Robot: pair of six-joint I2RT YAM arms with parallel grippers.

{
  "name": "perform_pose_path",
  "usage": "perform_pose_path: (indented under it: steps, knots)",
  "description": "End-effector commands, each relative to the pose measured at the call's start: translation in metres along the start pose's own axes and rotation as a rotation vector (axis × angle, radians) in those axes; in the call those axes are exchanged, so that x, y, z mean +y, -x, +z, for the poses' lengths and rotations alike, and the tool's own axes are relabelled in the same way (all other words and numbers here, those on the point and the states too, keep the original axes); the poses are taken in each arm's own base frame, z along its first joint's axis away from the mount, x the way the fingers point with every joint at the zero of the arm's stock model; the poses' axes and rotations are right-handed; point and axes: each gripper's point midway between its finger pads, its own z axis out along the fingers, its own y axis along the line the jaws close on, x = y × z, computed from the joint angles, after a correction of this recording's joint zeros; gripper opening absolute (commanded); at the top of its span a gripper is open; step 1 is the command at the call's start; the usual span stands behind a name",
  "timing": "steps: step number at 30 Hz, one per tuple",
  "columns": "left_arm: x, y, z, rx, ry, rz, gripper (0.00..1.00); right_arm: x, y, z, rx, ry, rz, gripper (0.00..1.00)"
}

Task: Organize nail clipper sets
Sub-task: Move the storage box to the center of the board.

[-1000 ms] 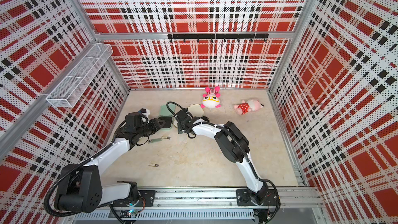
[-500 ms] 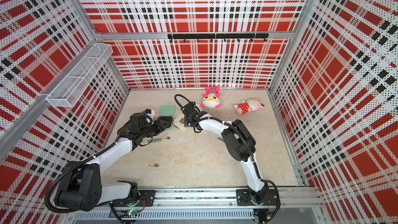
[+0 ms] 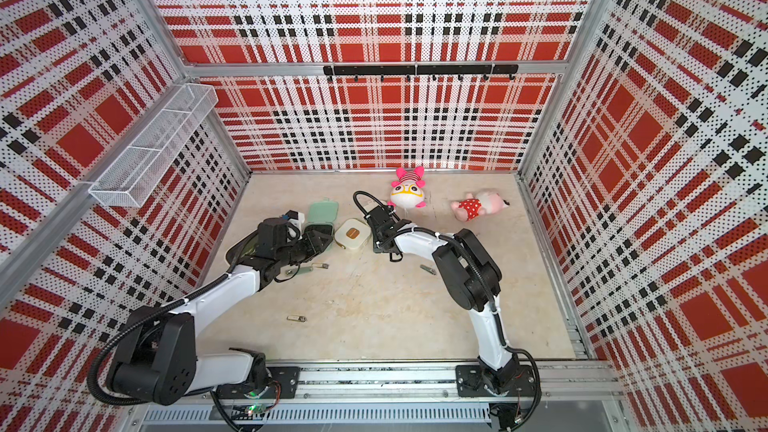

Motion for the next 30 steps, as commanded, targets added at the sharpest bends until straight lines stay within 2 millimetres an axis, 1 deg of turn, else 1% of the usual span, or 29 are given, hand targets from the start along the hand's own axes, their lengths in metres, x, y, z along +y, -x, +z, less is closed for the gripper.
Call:
perform_pose_path:
  steps: [1,5,10,15,19,23,26,28,30]
  knots:
    - [0.0,-0.001,0.003,-0.002,-0.002,0.006,0.47,-0.011,-0.013,-0.012,0.016,-0.015,0.012,0.51]
    - [-0.001,0.002,0.005,-0.004,-0.001,0.006,0.47,-0.016,-0.034,-0.02,0.029,0.007,0.022,0.5]
    - [-0.003,0.005,0.008,-0.003,-0.005,0.008,0.47,-0.004,-0.067,-0.03,0.059,0.05,-0.008,0.5]
    - [-0.003,0.004,0.01,-0.002,-0.003,0.009,0.47,0.008,-0.105,-0.042,0.095,0.062,-0.033,0.5]
    - [-0.002,0.005,0.011,-0.002,-0.002,0.007,0.47,0.013,-0.135,-0.052,0.122,0.07,-0.023,0.5]
    - [-0.004,0.004,0.014,0.002,-0.006,0.009,0.47,0.013,-0.163,-0.063,0.141,0.049,-0.029,0.5]
    - [-0.005,0.002,0.016,0.008,-0.006,0.012,0.47,0.01,-0.18,-0.072,0.151,0.041,-0.03,0.5]
    - [-0.005,0.001,0.017,0.009,-0.005,0.012,0.47,0.006,-0.19,-0.077,0.16,0.037,-0.029,0.5]
    - [-0.005,0.001,0.017,0.006,-0.004,0.011,0.47,0.002,-0.196,-0.082,0.162,0.029,-0.024,0.51]
